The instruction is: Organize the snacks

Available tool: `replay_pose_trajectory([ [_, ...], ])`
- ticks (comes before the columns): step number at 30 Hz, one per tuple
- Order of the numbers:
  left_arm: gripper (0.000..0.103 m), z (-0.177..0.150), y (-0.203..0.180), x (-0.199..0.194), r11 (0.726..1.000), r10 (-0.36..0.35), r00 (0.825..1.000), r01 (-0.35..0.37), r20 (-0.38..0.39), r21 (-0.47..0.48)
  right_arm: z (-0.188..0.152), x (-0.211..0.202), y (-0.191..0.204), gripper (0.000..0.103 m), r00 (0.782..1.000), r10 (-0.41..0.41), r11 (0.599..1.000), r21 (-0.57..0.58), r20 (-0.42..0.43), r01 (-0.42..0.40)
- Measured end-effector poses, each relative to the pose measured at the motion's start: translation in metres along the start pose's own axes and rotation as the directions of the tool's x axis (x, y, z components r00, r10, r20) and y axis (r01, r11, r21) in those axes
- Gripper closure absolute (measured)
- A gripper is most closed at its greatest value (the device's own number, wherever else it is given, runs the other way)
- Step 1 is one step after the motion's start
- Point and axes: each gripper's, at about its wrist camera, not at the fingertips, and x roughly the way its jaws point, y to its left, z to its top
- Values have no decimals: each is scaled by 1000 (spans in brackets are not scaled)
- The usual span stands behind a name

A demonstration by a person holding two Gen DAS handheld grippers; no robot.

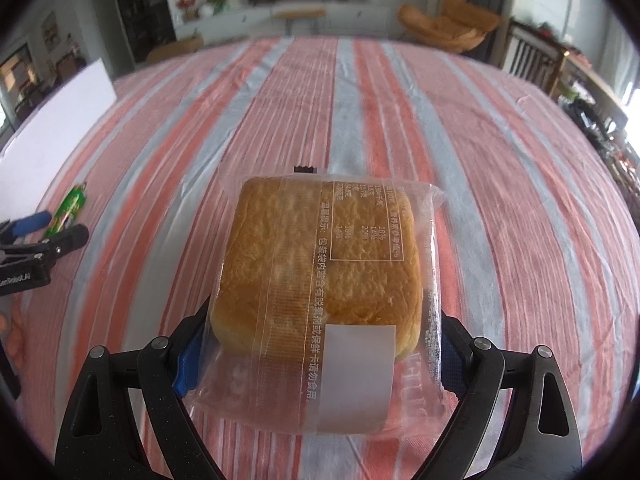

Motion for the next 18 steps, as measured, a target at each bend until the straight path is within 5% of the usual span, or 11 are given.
replay_pose_trajectory([
  [3,1,-1,-3,-1,1000,-13,1000,13,-18,19,10,0,-4,12,996,44,999,28,-77,-42],
  [5,15,0,-4,-5,999,-19,1000,19,-5,26,16,-1,-7,12,992,62,997,60,-112,-56],
  [6,37,1,-4,-9,999,-20,1000,20,9,32,18,-2,-9,12,991,66,996,74,-118,-57],
  [7,72,2,-4,-11,999,-31,999,30,17,34,21,-4,-10,12,991,69,995,85,-118,-59],
  [8,80,3,-4,-14,999,-35,999,34,16,39,22,-6,-11,12,991,70,994,92,-113,-60],
  [15,81,-17,9,-34,986,-157,987,158,30,-49,19,-16,-14,31,993,98,993,78,-65,-93],
  [18,80,-25,17,-63,952,-265,961,274,78,-139,22,-37,-7,31,986,166,982,90,-23,-164],
])
